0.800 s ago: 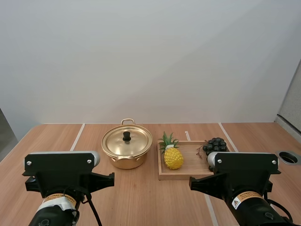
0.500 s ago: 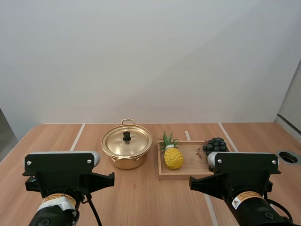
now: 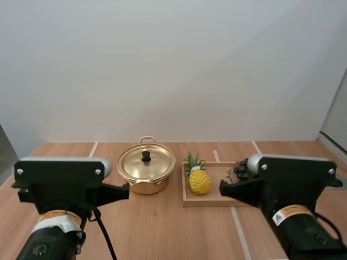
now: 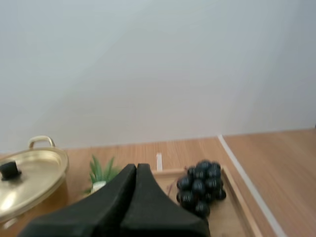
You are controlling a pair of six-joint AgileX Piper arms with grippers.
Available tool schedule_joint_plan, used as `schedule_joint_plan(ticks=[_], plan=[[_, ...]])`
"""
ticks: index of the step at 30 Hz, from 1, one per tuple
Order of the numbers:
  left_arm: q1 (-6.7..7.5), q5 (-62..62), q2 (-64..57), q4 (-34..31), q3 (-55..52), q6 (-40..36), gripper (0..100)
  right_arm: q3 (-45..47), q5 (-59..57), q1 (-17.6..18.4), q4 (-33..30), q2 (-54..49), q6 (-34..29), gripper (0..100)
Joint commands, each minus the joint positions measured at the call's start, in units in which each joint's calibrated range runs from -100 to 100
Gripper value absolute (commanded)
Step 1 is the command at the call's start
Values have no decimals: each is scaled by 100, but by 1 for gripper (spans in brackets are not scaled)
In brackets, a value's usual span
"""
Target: Open the pot, put the grape inside, and close it
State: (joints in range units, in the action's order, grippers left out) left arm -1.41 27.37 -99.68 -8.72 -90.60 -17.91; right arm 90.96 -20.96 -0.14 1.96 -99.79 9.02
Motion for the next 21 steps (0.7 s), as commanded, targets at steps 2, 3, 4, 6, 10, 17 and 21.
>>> schedule_joint_plan(ticks=[2,3,4,6,10,17,21], plan=[[-10,-143,-32,-32,861,95,0,-1217,43,-20,137,-21,23,0],[-10,-104,-32,-40,1095,103,0,-1468,43,-20,137,-21,23,0],[-10,-25,-32,-40,1335,103,0,-1776,24,-20,137,-21,23,0],[-10,164,-32,-40,1756,130,0,-2303,-94,-20,126,-21,23,0],[-10,615,-32,-40,2597,130,0,-3218,-658,-20,117,-21,23,0],[-10,898,-32,-40,3619,130,0,-4088,-2427,-20,60,-21,23,0],[-10,987,-32,-40,3800,294,0,-4139,-2423,-20,-196,-21,163,0]])
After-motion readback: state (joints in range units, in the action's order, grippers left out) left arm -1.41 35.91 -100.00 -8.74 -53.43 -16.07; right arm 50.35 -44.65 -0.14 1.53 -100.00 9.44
